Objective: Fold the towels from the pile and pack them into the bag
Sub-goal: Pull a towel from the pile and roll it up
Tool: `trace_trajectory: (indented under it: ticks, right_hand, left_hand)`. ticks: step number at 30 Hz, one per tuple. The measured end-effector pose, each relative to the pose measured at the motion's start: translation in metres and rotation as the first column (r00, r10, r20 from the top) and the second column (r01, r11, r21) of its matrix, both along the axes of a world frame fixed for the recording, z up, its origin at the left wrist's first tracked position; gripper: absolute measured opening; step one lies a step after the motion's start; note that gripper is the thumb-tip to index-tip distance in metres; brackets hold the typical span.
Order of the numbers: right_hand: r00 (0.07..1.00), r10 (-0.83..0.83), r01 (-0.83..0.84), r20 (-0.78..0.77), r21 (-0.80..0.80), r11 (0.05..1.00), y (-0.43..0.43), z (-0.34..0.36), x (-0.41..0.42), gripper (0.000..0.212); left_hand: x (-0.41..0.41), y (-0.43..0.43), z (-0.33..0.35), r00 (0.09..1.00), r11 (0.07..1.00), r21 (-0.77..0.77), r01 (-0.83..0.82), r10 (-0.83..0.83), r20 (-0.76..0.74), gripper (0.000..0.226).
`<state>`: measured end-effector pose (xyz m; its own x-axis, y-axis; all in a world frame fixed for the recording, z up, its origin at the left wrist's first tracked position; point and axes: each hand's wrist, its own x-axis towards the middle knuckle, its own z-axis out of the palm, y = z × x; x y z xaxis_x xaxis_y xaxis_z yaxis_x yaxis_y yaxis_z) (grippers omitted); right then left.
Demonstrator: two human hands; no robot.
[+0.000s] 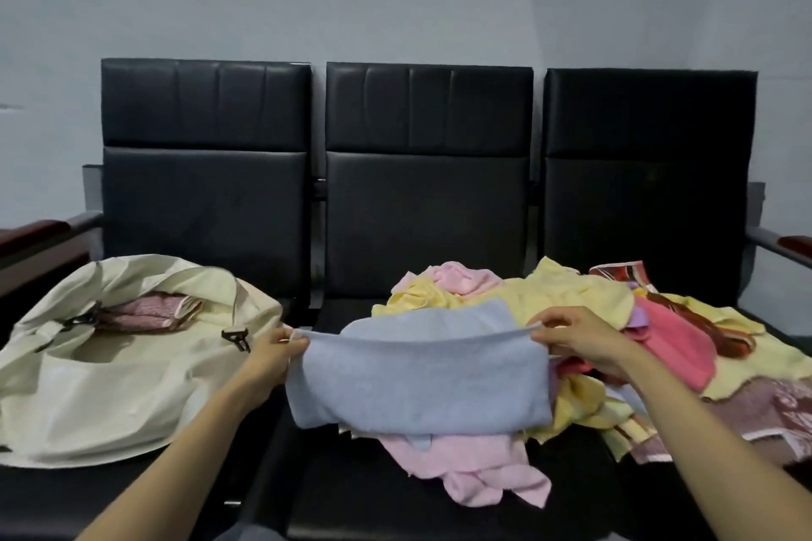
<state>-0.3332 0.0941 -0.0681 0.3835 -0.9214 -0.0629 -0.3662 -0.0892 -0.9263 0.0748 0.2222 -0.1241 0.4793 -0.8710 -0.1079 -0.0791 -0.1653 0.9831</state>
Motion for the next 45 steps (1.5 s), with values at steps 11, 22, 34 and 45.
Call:
trace_trajectory:
  ticks: [11, 22, 34, 45]
  right_hand:
    - [0.935, -0.275, 0.172, -0.222, -0.395, 0.903, -0.074, -0.014, 0.062, 0.007]
    - [0.851, -0.173, -0.043, -0.496, -0.393, 0.919, -0.105, -0.040, 0.072, 0.005]
    - [0.974, -0.184, 0.088, -0.131, -0.533, 0.841, -0.084, -0.009, 0.066, 0.009]
    - [0.953, -0.181, 0.050, -0.241, -0.466, 0.883, -0.091, -0.014, 0.054, 0.010]
  left_hand:
    - [0.025, -0.088, -0.023, 0.989, 0.985, 0.089, -0.145, 0.146, -0.011, 0.020]
    - [0.021, -0.116, -0.047, 0.988, 0.978, 0.206, -0.041, 0.009, 0.156, 0.013]
    - [0.028, -0.124, -0.044, 0.833, 0.917, 0.350, 0.194, -0.343, 0.435, 0.025]
    - [0.029, -0.126, -0.031, 0.889, 0.994, -0.026, 0.102, -0.080, 0.450, 0.022]
